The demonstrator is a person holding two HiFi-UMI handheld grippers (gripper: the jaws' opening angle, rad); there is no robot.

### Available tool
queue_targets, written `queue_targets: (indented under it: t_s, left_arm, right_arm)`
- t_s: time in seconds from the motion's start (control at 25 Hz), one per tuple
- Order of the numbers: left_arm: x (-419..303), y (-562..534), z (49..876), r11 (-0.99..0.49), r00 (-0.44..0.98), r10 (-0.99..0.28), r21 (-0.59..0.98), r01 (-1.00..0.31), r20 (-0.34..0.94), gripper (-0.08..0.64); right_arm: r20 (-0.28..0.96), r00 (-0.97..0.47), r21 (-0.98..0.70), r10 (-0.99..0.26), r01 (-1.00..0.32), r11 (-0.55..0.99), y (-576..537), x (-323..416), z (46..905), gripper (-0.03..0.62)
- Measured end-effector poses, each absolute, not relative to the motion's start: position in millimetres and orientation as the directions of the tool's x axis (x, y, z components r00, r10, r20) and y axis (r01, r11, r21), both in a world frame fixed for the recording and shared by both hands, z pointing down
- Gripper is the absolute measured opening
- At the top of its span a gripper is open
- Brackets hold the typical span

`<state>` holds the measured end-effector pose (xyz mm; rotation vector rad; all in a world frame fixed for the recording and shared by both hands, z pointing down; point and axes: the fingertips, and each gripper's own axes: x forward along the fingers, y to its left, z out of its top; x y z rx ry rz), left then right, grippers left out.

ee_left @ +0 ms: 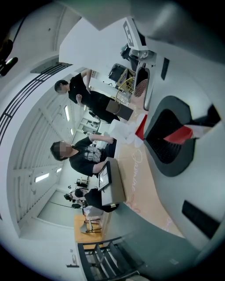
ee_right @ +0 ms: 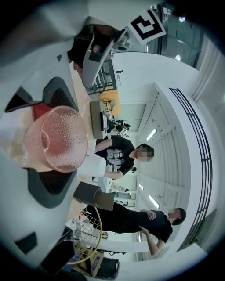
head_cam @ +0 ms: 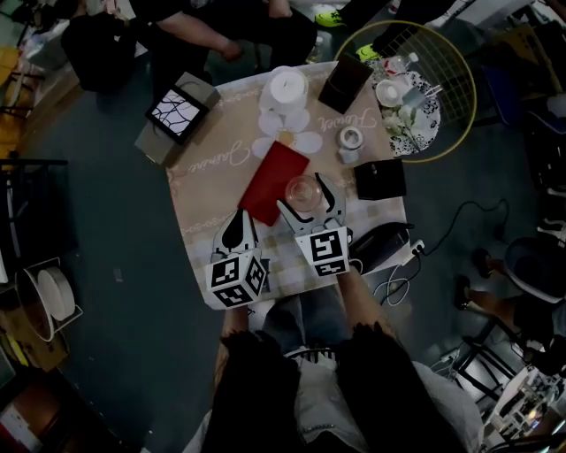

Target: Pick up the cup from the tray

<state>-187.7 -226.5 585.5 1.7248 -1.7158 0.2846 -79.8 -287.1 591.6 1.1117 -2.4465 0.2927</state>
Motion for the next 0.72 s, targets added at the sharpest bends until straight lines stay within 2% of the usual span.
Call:
queue_targets:
  t_s: [0.36, 0.72]
  left_arm:
    - [-168, -229, 589, 0.069, 0.129, -0.794, 0.299, -0.952, 0.594, 0.007]
    - [-167, -229, 594, 0.072, 0.128, -0.783, 0.293, -0.953, 0.609, 0.006]
  right_arm:
    - [0.499, -0.536, -0.018, -0.681, -0.792, 0.611, -278, -39, 613, 0.4]
    - [0.501, -0.528, -0.033, -0.686, -0.804, 0.594, -274, -28, 626, 0.4]
